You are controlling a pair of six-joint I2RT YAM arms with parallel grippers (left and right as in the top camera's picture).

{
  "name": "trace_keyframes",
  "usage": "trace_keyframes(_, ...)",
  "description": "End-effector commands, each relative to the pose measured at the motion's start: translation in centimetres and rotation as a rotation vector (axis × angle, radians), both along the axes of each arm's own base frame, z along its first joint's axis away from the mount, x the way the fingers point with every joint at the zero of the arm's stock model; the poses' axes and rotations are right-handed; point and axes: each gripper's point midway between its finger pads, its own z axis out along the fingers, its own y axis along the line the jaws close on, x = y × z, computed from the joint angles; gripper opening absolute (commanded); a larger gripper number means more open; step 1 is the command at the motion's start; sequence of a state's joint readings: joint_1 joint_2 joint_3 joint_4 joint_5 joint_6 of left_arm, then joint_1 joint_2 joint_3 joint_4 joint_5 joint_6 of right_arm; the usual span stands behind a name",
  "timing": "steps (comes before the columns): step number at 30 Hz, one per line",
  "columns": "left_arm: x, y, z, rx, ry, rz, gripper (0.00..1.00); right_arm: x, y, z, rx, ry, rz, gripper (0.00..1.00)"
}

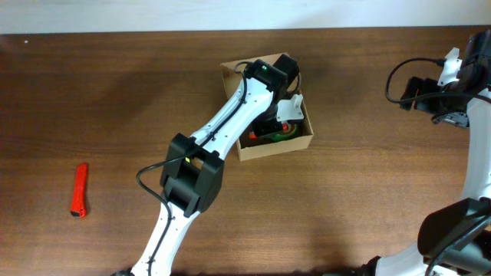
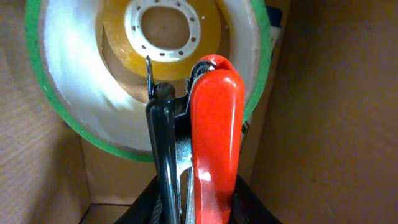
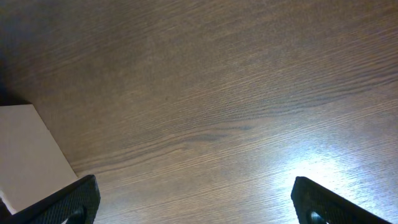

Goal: Pack container
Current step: 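Release the stapler and move the left gripper toward the yellow highlighter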

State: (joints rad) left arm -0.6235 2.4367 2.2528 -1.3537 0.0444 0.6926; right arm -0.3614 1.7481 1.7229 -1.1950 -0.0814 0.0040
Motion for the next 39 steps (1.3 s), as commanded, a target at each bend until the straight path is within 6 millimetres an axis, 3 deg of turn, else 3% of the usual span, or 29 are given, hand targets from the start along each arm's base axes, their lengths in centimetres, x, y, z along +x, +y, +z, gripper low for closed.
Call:
trace_keyframes(1, -1.4, -0.3, -1.1, 0.0, 0.053, -0.023, 0.02, 0.1, 0.1, -0.6, 0.025, 0.009, -0.01, 0.99)
trace_keyframes(6, -1.5, -0.1, -1.4, 0.012, 0.058, -0.01, 0.04, 0.1, 0.1, -0.6, 0.025, 0.009, -0.01, 0.99)
trace_keyframes(10, -1.3, 0.1, -1.1, 0.022, 0.044, 0.017, 0.45, 0.1, 0.1, -0.6, 0.025, 0.009, -0.01, 0.99)
trace_keyframes(13, -1.1, 0.0, -0.2, 0.009, 0.025, 0.017, 0.56, 0.0, 0.1, -0.6, 0.025, 0.009, -0.01, 0.99)
trace_keyframes(24, 1.8, 1.5, 6.3, -0.015, -0.183, 0.135, 0.57, 0.1, 0.2, -0.6, 0.028, 0.008, -0.009, 0.99)
trace_keyframes(30, 2.5, 3.4, 13.1, -0.053, -0.343, 0.234, 0.57, 0.1, 0.2, -0.6, 0.028, 0.008, -0.009, 0.99)
trace_keyframes(32, 2.5, 4.8, 16.0, -0.075, -0.398, 0.297, 0.55, 0.1, 0.2, -0.6, 0.028, 0.008, -0.009, 0.99)
trace_keyframes(35, 2.4, 7.7, 19.6, -0.112, -0.449, 0.409, 0.44, 0.1, 0.2, -0.6, 0.028, 0.008, -0.009, 0.99)
trace_keyframes(39, 3.1, 12.9, 23.5, -0.161, -0.522, 0.574, 0.42, 0.1, 0.2, -0.6, 0.029, 0.008, -0.009, 0.99)
